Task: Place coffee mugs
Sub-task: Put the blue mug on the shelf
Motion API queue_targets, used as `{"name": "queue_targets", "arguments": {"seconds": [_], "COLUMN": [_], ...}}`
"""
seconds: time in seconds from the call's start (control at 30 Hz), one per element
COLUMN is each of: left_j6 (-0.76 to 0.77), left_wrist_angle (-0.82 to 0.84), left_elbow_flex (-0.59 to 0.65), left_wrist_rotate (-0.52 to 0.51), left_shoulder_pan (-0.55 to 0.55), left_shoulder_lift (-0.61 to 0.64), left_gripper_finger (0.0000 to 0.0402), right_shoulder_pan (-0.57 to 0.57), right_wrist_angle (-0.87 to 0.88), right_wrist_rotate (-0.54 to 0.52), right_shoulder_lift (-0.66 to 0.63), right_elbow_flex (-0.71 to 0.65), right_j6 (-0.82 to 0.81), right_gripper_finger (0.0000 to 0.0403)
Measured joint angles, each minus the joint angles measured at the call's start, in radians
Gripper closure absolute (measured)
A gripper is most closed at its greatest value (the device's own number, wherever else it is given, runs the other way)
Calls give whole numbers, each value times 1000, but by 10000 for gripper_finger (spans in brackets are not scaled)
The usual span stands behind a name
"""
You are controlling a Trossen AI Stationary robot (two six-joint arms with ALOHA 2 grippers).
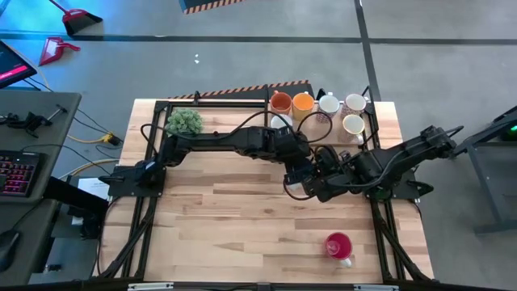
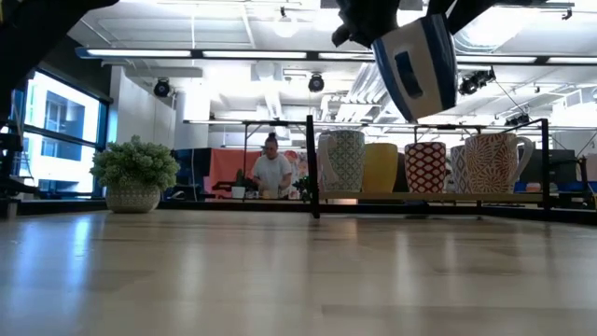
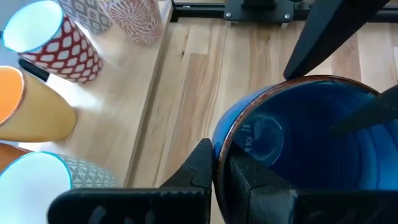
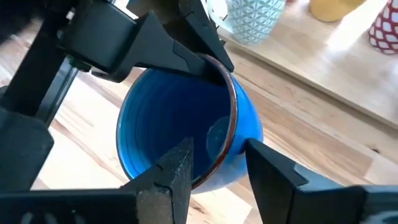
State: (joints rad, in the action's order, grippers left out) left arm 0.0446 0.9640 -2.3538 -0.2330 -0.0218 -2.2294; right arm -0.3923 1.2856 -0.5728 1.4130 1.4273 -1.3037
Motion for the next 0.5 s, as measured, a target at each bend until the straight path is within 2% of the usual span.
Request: {"name": "queue_targets", "arguments": {"seconds": [0.27,0.5], "left_j6": [-7,4], "left_wrist_angle": [-8,-9], "left_elbow_flex": [1,1], "left_wrist_rotate": [-28,2], "left_shoulder_pan": [-18,-25], "left_shoulder_lift": [9,9], "left_gripper_finger": [398,398], "right_shoulder_pan": [15,32], "right_wrist_angle": [-18,-30], "right_wrist_rotate": [7,31], "right_shoulder_lift": [-1,9], "right_elbow_flex": [0,0], "right_j6": [0,0], "right_gripper_finger": [274,274]}}
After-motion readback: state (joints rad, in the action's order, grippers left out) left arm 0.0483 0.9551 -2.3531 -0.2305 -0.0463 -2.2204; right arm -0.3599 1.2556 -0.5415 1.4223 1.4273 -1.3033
